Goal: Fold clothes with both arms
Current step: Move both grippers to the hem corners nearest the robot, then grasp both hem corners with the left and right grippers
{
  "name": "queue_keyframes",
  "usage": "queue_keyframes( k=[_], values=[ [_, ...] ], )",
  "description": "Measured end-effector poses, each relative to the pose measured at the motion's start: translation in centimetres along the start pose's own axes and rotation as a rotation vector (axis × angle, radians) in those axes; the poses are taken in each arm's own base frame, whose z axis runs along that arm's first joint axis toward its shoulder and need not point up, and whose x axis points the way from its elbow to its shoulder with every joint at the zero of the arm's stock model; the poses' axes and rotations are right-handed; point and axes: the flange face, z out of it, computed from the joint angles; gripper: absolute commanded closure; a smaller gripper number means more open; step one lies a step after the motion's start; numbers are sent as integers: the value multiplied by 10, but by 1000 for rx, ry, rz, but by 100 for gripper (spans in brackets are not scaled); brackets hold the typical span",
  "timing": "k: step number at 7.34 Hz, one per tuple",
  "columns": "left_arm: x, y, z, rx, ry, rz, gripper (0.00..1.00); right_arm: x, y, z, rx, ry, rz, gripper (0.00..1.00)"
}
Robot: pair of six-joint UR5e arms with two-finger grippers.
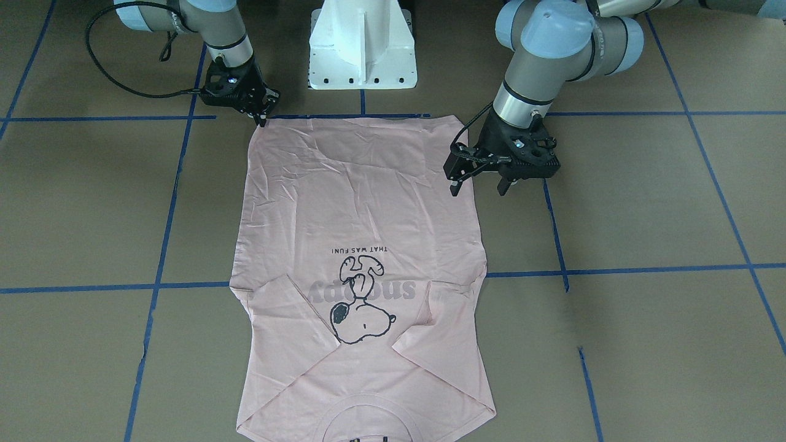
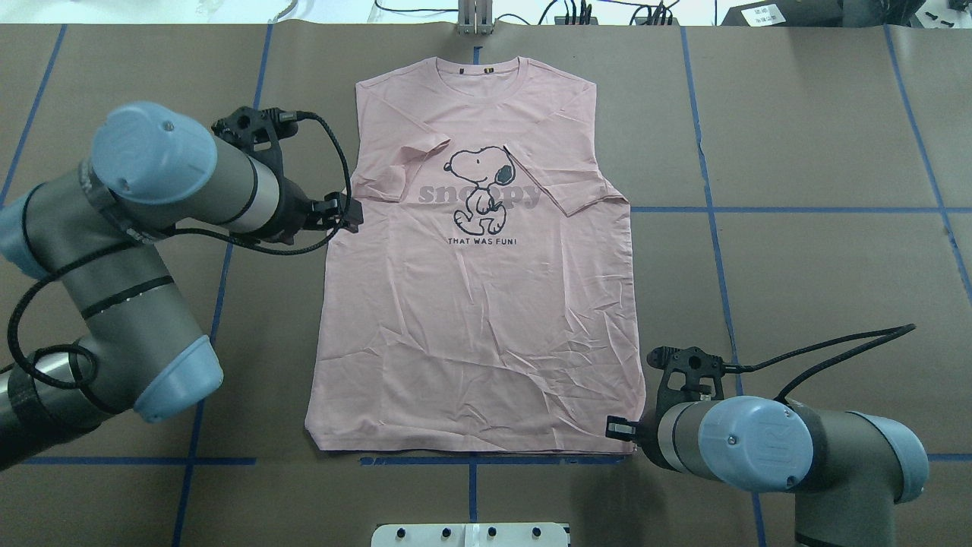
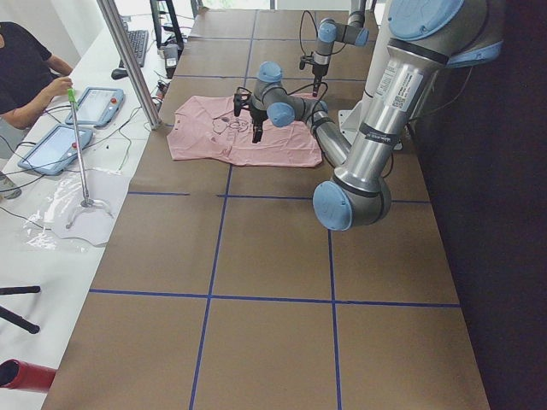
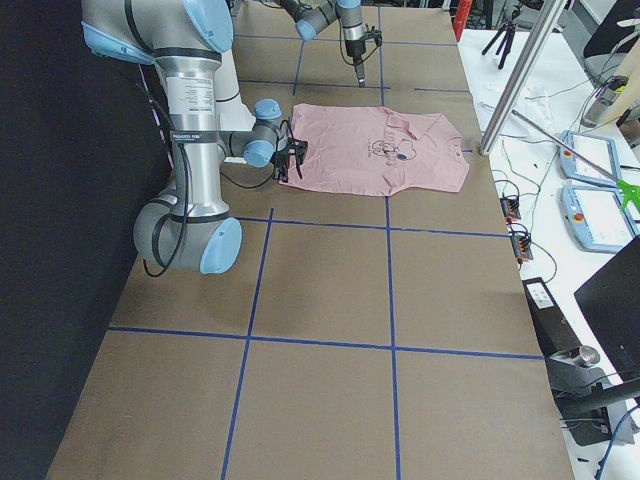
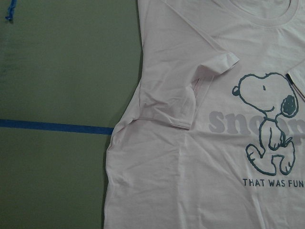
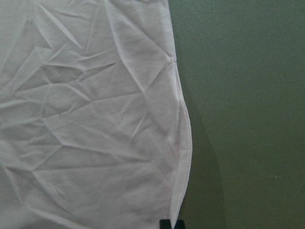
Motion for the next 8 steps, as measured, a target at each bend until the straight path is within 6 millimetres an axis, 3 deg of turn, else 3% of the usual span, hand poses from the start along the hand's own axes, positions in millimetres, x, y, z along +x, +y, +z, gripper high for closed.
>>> queue_keyframes(
  k=[2,3,4,6,8],
  values=[
    [-1,91,32,-40,-34,-158,1,-6,-13,-22,17,-42,11,100],
    [-3,135,39,-63,-52,-209,1,-8,-16,-28,21,-54,12,100],
    [-4,165,42,-79,-76,-242,1,-9,-18,-31,24,-61,13,100],
    [-6,207,47,-93,-127,-277,2,-10,-19,-33,25,-66,14,100],
    [-15,231,54,-95,-162,-295,6,-10,-19,-34,25,-67,14,100]
  ],
)
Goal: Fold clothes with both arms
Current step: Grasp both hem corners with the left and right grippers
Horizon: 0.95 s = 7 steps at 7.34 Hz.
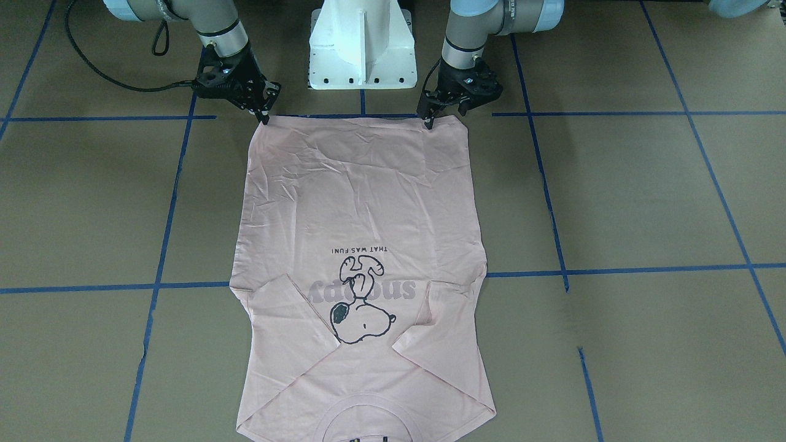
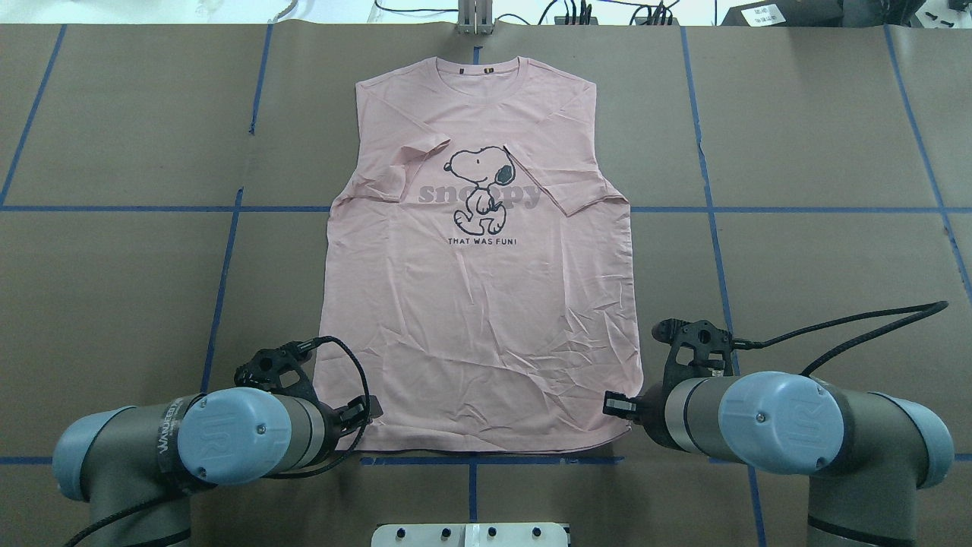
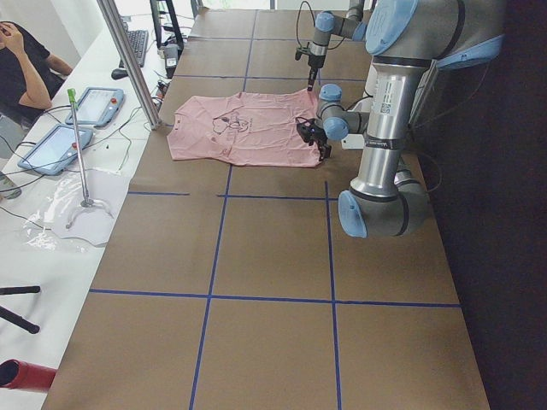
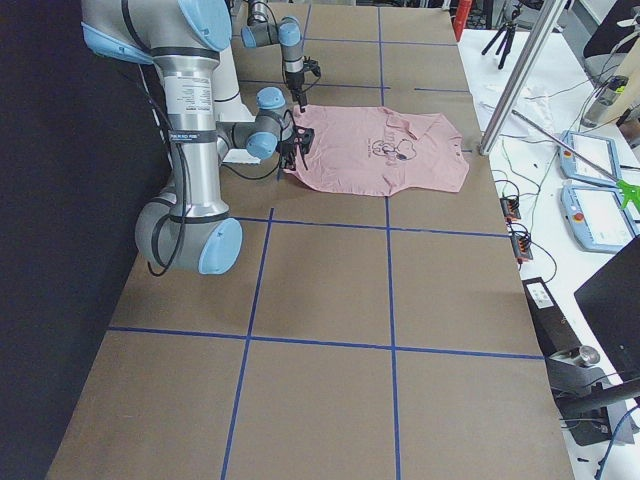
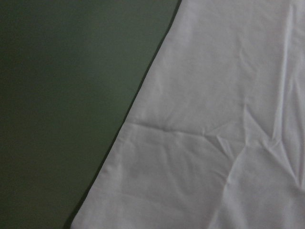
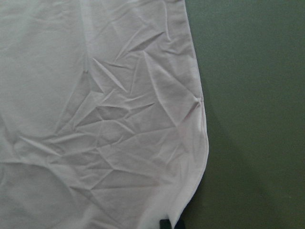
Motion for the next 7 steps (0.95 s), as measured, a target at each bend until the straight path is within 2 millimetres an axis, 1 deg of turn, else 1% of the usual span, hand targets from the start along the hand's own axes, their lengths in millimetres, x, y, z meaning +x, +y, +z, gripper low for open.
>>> queue_keyframes(
  k=[1,3,4,5,6,7],
  values=[
    [-4,3,3,1,-9,-3,7,0,0,0,0,0,0,100],
    [-11,1,8,16,-22,-4,11,0,-1,-1,1,-3,1,100],
    [-17,-1,12,23,-34,-3,15,-1,-1,-2,0,-5,1,100],
    [-23,-3,15,29,-44,-3,24,-1,-1,-3,0,-7,1,100],
    [-26,-5,17,32,-50,-4,44,-2,-1,-3,-1,-9,1,100],
    [-27,-5,16,33,-50,-5,68,-2,0,-4,-1,-9,1,100]
  ],
)
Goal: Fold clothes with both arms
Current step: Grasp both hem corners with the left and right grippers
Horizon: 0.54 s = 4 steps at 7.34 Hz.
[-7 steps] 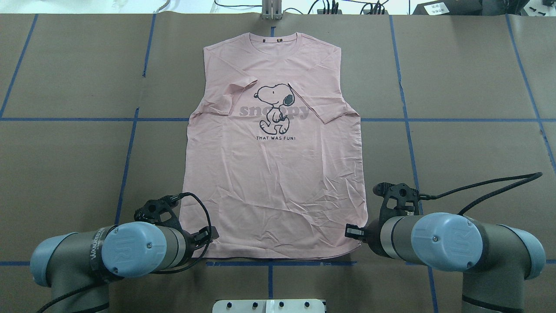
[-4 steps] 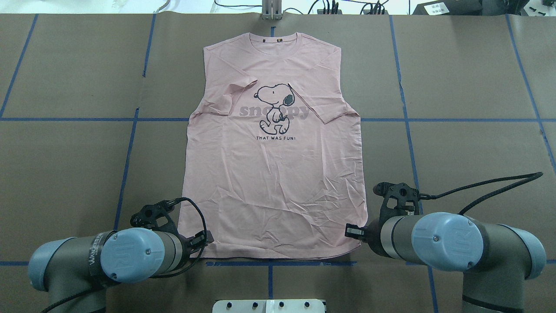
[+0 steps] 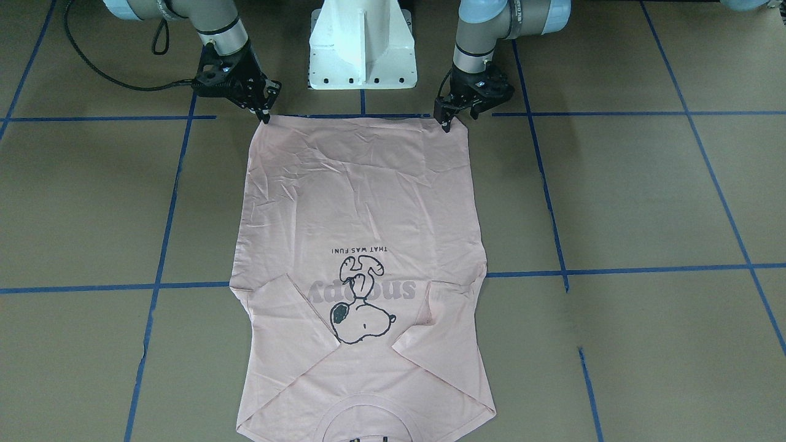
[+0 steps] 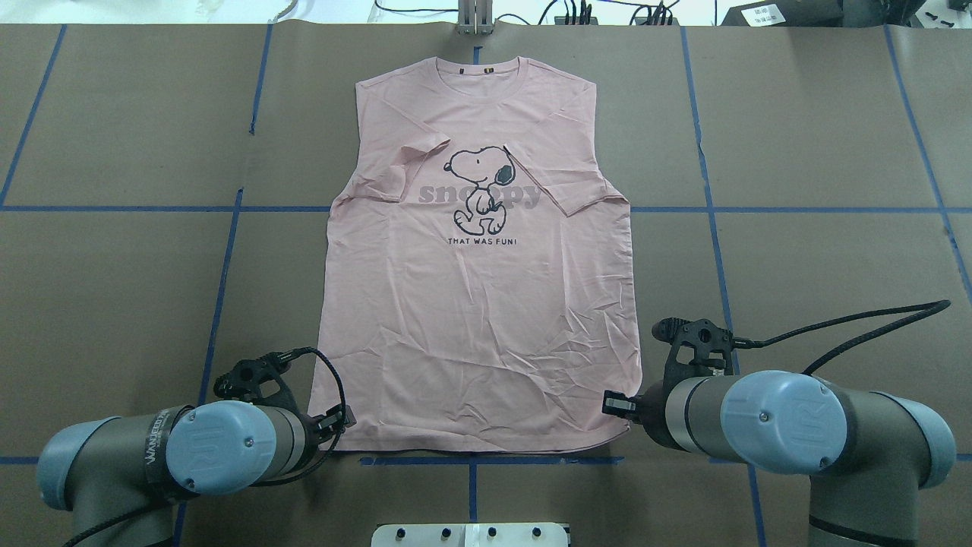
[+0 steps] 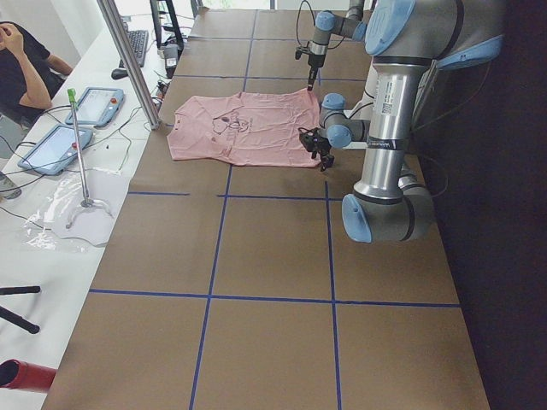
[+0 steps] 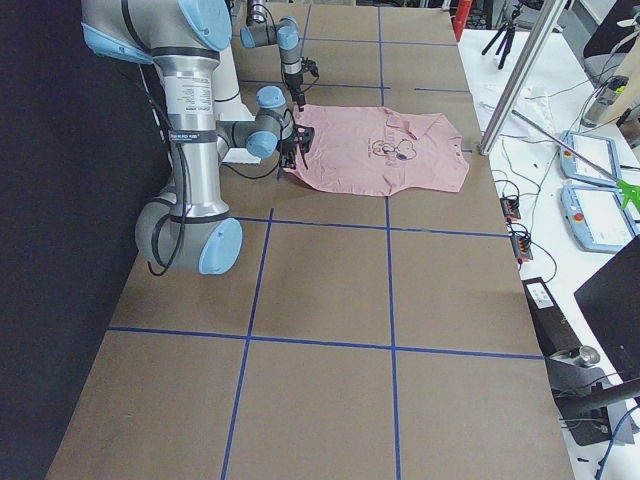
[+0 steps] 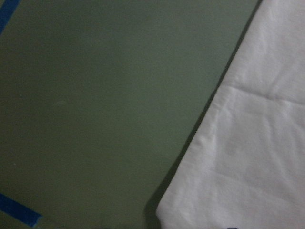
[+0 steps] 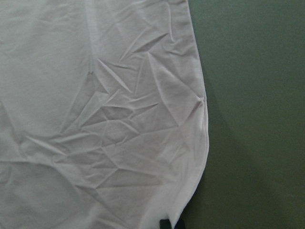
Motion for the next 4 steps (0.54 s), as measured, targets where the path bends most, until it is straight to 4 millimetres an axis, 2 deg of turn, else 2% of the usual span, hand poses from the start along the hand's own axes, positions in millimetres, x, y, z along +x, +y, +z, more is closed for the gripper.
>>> queue_keyframes(
  k=[2,4],
  values=[
    [0,1,-2,-2,4,0,100,0,-1,0,1,1,1,100],
    [2,2,-3,-5,6,1,100,1,-1,0,2,1,2,100]
  ],
)
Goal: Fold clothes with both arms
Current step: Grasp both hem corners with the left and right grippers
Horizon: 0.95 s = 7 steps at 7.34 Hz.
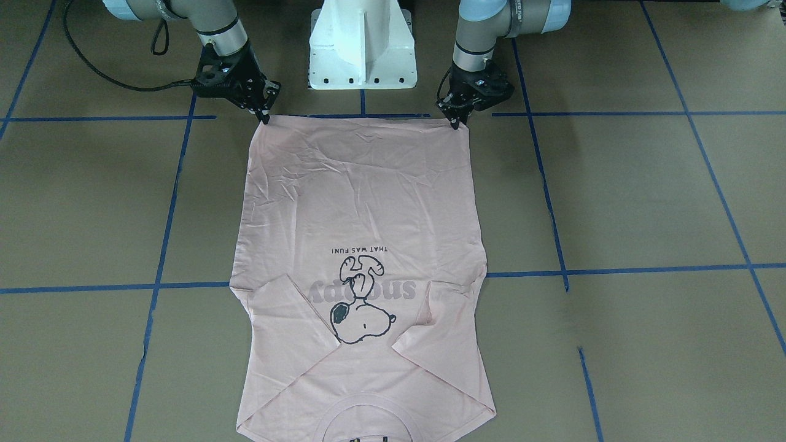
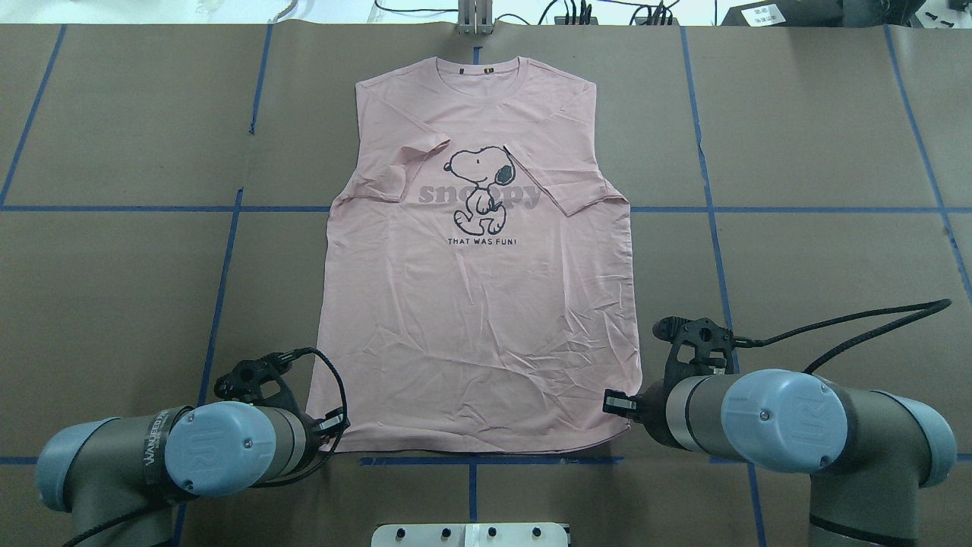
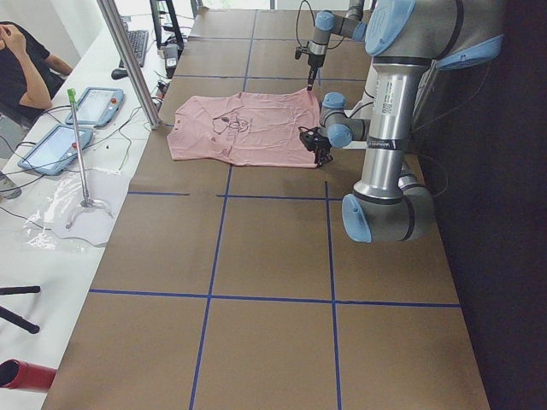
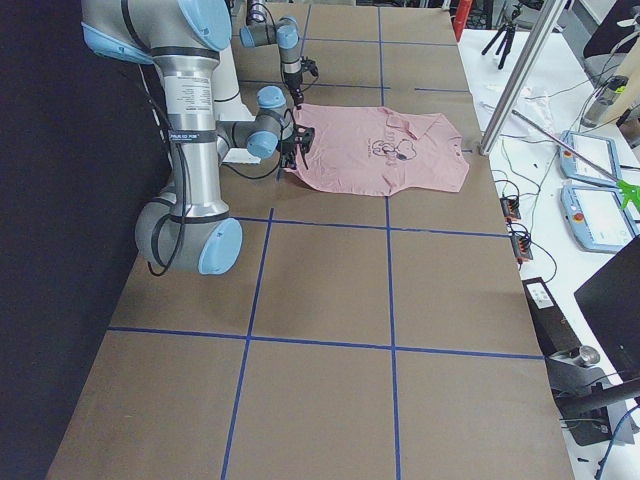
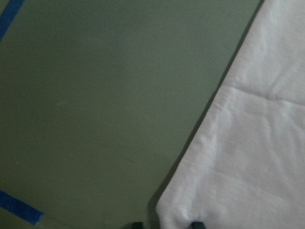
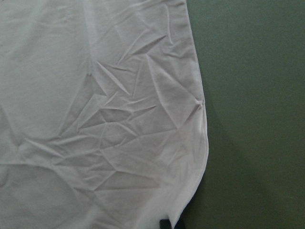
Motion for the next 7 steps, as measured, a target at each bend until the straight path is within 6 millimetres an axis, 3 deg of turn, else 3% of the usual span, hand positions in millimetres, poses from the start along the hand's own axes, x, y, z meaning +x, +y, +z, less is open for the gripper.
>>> queue_keyframes(
  k=[2,4,7],
  values=[
    [2,0,-6,-5,11,-1,100,1,0,0,0,1,1,100],
    [1,-3,-28,-12,45,-2,100,3,-1,-5,-3,-3,1,100],
    [-15,2,-69,-26,47,20,100,9,6,-33,-58,-30,-2,100]
  ],
)
